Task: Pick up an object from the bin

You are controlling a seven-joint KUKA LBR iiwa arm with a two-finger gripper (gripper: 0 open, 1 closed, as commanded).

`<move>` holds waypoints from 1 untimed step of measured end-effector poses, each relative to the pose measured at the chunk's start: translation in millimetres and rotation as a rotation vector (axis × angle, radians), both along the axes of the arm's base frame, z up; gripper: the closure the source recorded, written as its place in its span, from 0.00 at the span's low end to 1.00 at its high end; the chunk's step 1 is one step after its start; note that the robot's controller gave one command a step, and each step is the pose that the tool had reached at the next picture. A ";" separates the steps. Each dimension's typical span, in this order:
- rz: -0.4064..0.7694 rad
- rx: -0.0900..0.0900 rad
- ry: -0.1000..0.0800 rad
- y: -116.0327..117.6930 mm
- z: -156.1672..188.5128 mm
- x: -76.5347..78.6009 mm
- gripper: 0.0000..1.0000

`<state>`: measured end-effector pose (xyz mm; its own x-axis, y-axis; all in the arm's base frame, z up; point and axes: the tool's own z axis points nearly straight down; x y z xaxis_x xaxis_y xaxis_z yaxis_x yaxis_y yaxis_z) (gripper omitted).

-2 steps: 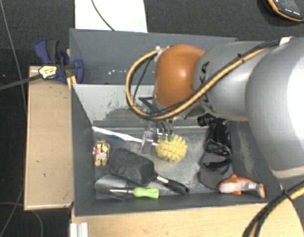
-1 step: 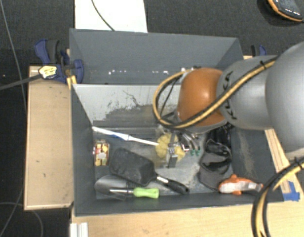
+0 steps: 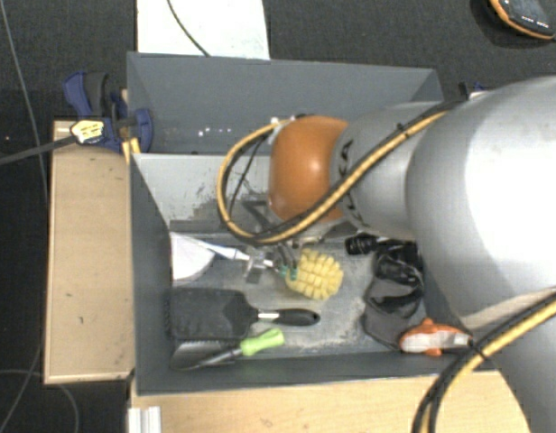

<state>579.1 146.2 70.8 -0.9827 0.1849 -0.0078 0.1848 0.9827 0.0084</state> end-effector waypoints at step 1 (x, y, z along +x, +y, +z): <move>-0.001 0.000 0.000 0.0 0.0 0.0 1.00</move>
Offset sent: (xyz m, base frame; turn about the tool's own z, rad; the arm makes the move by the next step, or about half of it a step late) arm -0.0054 0.0071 0.0104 -0.0021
